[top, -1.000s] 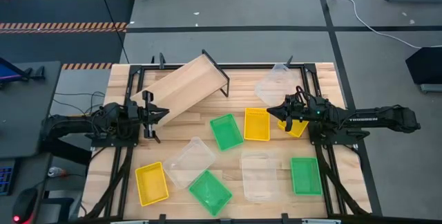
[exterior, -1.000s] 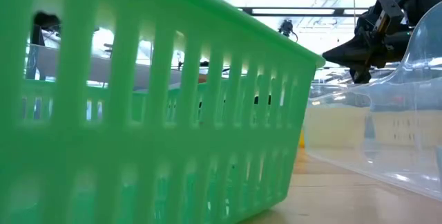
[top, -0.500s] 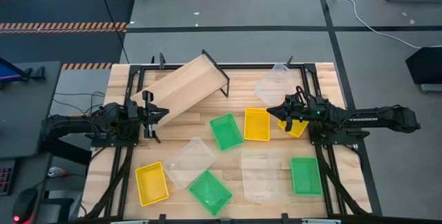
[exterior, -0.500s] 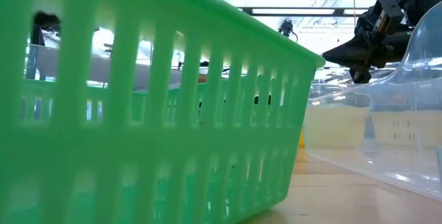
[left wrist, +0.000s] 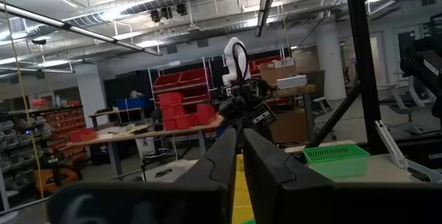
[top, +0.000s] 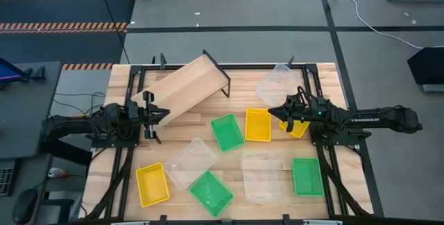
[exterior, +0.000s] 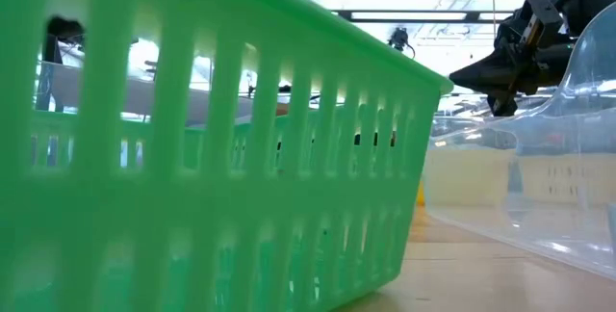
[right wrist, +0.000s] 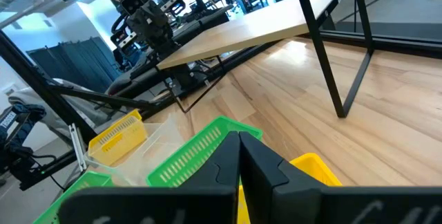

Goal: Stack baskets on shelf by color

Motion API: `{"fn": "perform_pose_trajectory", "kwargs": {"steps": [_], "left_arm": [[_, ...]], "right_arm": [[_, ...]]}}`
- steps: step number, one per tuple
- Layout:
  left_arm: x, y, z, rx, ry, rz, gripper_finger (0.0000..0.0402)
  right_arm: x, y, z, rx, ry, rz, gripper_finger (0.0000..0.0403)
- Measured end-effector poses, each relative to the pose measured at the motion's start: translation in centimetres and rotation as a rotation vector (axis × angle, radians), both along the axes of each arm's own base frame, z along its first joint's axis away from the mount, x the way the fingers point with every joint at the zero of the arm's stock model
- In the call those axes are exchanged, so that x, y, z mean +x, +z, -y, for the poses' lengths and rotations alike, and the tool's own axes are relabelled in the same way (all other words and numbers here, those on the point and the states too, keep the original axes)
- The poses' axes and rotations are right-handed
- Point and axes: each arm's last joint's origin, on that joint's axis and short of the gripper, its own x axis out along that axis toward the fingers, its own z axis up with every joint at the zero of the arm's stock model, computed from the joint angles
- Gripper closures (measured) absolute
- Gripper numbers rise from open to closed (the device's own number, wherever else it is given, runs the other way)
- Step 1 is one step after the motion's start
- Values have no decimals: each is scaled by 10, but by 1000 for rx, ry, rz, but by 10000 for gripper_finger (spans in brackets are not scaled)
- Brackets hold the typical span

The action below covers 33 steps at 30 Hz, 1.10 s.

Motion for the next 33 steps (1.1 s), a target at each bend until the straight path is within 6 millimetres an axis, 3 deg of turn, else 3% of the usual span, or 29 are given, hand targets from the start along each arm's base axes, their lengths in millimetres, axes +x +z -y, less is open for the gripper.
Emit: {"fn": "perform_pose_trajectory", "kwargs": {"steps": [28, 31, 33], "left_arm": [[-1, 2, -3, -11, 102, 24, 374], [-6, 14, -4, -204, 53, 193, 372], [-9, 21, -5, -331, 56, 263, 369]], "right_arm": [[0, 2, 1, -25, -16, 20, 388], [0, 19, 3, -90, -70, 152, 388], [1, 41, 2, -196, -59, 237, 388]]}}
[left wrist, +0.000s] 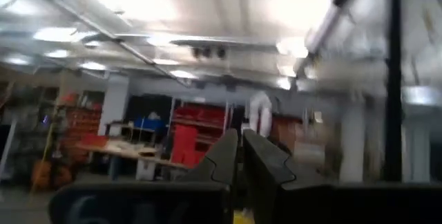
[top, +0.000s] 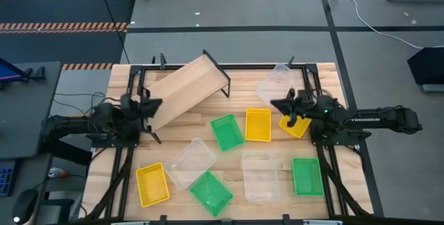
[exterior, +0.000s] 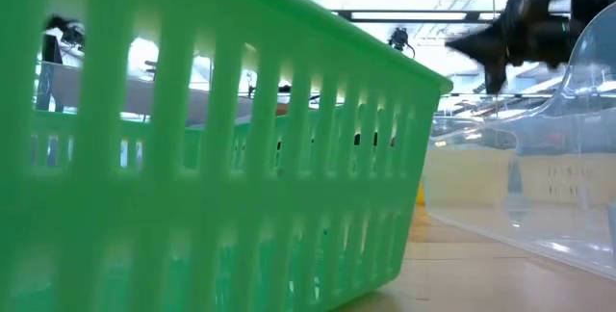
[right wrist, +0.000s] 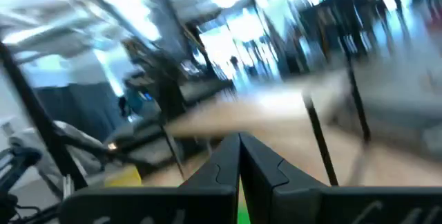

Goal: Stack baskets on shelf by color
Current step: Put the top green bin on the shelf

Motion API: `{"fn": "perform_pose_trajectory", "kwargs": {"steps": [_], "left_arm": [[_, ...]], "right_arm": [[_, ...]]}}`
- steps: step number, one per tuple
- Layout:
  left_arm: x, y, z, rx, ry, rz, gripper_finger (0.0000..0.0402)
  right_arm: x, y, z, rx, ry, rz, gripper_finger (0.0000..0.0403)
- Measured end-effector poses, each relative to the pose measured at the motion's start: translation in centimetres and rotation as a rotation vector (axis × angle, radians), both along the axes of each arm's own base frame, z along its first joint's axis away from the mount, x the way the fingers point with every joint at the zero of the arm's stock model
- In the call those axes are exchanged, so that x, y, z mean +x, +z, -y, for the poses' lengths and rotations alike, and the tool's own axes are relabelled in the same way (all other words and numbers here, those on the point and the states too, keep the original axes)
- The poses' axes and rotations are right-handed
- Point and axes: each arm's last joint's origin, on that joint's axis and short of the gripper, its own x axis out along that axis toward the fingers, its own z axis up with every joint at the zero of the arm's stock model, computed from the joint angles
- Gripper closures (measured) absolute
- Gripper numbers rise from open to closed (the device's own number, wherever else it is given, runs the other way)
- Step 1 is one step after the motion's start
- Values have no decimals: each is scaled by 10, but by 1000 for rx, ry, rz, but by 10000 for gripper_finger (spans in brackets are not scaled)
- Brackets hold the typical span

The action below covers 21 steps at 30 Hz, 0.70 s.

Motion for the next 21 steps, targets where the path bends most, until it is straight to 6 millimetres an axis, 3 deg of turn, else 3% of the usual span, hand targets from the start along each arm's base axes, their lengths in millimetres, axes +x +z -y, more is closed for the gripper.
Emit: {"fn": "perform_pose_trajectory", "kwargs": {"steps": [3, 5, 8, 11, 17, 21], "left_arm": [[-1, 18, -2, -142, -4, 2, 368], [0, 34, -1, -150, -24, -96, 369], [4, 60, 1, -53, -74, -335, 372], [9, 95, 3, 35, -113, -452, 374], [36, 154, 1, -15, -126, -505, 366], [58, 188, -1, -116, -151, -530, 368]], "right_arm": [[3, 37, -1, -159, 13, 52, 388], [6, 59, 0, -196, 1, 27, 388], [13, 86, 3, -162, -28, -103, 388], [21, 114, 5, -111, -46, -240, 388], [44, 170, 10, -16, -30, -412, 388], [62, 204, 14, -18, -30, -417, 388]]}}
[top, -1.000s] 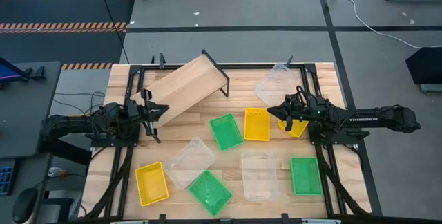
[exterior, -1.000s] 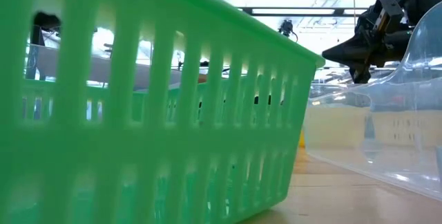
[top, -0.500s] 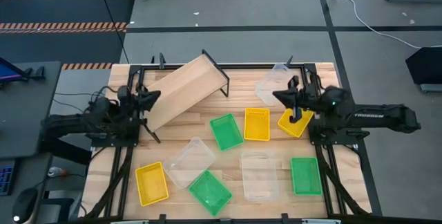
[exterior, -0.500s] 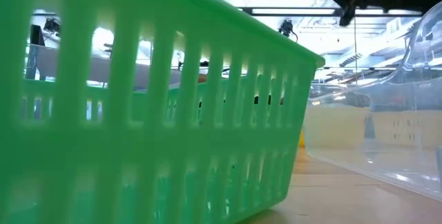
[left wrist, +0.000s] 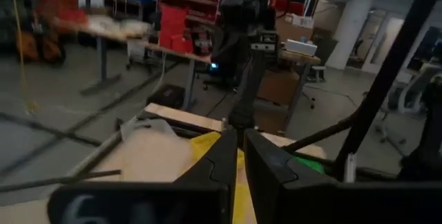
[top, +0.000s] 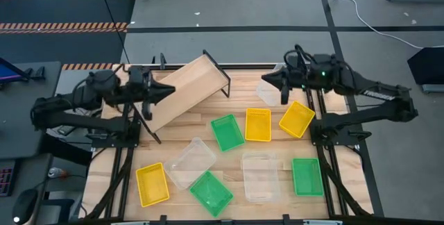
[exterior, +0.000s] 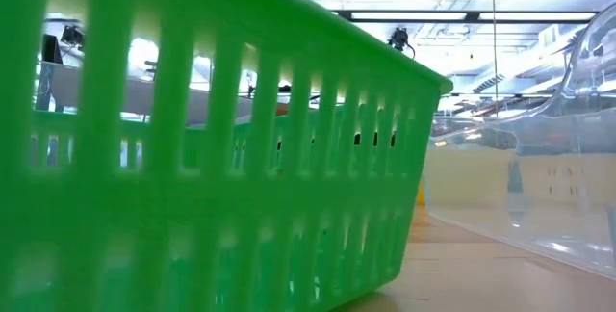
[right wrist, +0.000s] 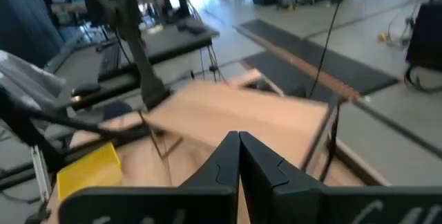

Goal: Stack baskets on shelf by color
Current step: Put the top green bin on the shelf

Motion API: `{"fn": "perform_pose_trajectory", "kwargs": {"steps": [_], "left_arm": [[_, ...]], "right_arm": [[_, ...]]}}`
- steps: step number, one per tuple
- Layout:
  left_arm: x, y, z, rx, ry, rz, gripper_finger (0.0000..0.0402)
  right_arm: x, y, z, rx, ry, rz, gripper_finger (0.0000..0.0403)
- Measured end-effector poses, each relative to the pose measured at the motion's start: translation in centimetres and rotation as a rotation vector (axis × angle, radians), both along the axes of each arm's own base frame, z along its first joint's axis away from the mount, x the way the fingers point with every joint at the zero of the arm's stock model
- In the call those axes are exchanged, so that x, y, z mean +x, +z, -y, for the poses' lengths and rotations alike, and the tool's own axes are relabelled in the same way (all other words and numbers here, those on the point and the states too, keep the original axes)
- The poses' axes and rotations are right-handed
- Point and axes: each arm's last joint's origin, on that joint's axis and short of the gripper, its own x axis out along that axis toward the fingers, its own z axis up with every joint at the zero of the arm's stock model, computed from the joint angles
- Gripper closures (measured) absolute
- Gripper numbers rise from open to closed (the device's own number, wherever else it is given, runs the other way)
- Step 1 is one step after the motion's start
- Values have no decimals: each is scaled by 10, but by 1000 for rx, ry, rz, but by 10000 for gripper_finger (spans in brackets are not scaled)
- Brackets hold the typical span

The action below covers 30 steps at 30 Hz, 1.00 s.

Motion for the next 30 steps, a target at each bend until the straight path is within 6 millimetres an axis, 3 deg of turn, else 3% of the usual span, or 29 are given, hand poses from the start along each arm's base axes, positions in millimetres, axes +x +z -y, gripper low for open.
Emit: {"fn": "perform_pose_trajectory", "kwargs": {"steps": [6, 12, 16, 22, 30], "left_arm": [[25, 46, -2, -132, -2, 81, 374], [36, 83, -3, -297, -32, 293, 368], [37, 100, -3, -315, -58, 428, 366], [35, 108, -4, -310, -44, 519, 371], [35, 105, -5, -323, 22, 500, 360]], "right_arm": [[15, 53, 3, -4, -3, 197, 388], [2, 97, 0, 266, 28, 468, 388], [-9, 115, -3, 261, 54, 592, 388], [-19, 125, -5, 236, 73, 688, 388], [-17, 121, -5, 194, 76, 634, 388]]}}
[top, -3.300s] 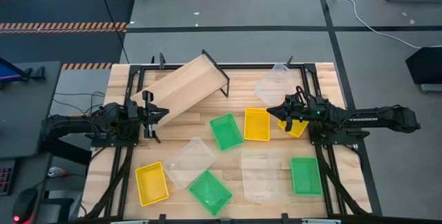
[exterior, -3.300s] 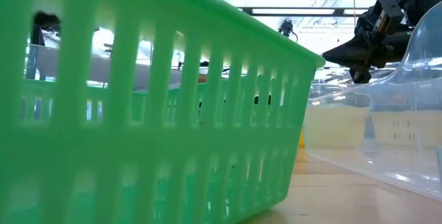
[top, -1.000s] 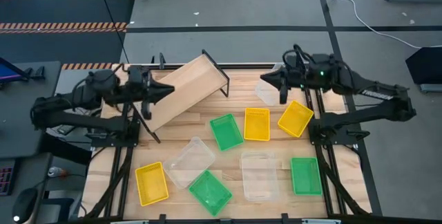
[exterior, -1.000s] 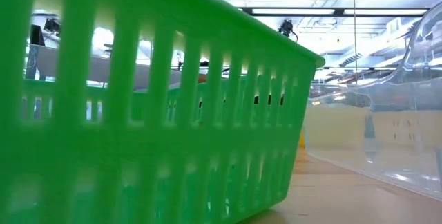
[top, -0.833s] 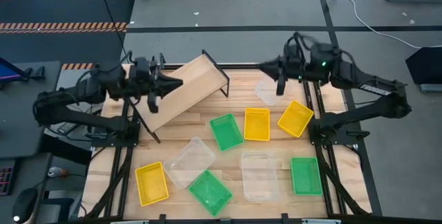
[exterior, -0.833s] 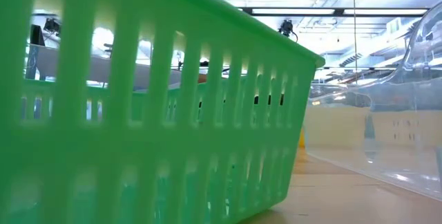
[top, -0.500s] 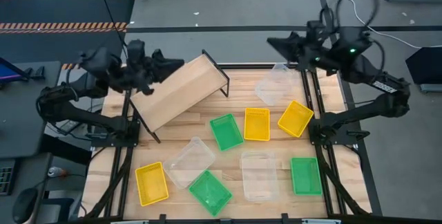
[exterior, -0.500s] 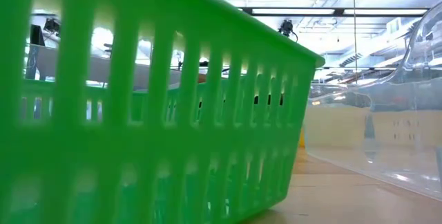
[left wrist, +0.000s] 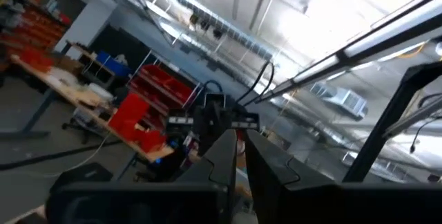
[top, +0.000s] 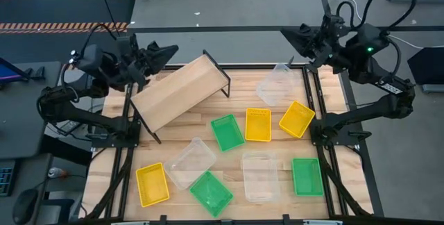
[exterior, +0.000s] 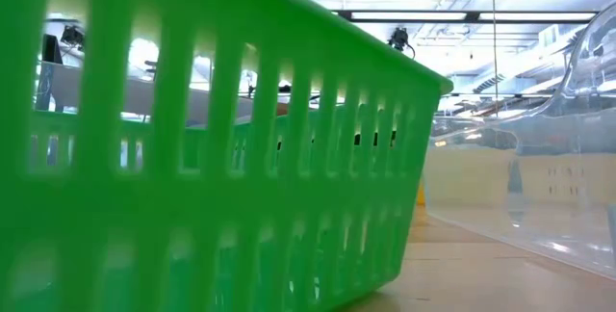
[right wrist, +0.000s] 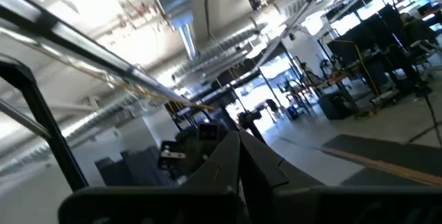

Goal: Stack baskets on shelf by color
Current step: Put the top green bin on the shelf

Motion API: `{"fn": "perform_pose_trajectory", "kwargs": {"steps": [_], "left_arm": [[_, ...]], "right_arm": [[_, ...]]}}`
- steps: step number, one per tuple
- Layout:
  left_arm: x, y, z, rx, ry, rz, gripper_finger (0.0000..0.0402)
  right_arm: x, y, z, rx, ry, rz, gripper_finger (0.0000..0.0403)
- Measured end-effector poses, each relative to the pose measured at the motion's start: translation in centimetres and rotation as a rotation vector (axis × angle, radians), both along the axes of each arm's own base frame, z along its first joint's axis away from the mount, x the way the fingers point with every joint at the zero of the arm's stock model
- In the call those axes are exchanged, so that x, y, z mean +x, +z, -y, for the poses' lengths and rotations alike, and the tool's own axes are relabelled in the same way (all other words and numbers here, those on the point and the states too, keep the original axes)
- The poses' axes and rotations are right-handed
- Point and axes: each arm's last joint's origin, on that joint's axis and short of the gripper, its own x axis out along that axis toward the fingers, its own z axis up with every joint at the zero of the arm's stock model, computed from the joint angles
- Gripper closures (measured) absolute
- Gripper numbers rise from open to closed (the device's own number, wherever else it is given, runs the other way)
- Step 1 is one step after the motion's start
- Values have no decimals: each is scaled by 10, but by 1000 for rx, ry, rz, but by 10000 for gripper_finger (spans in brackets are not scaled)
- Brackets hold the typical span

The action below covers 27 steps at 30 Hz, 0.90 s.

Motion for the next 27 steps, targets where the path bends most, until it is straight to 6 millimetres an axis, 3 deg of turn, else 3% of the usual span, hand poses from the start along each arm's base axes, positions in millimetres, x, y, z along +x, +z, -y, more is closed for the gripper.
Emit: {"fn": "perform_pose_trajectory", "kwargs": {"steps": [11, 16, 21, 27], "left_arm": [[18, -10, -2, 3, 3, -70, 329], [27, -22, -1, 27, -47, -194, 305], [22, -33, 3, 39, -136, -376, 275], [17, -39, 11, 103, -190, -579, 249]], "right_arm": [[23, -19, 13, 39, -26, -155, 388], [30, -45, 14, 114, 12, -403, 381], [29, -73, 12, 219, 44, -679, 347], [28, -98, 11, 289, 37, -921, 276]]}}
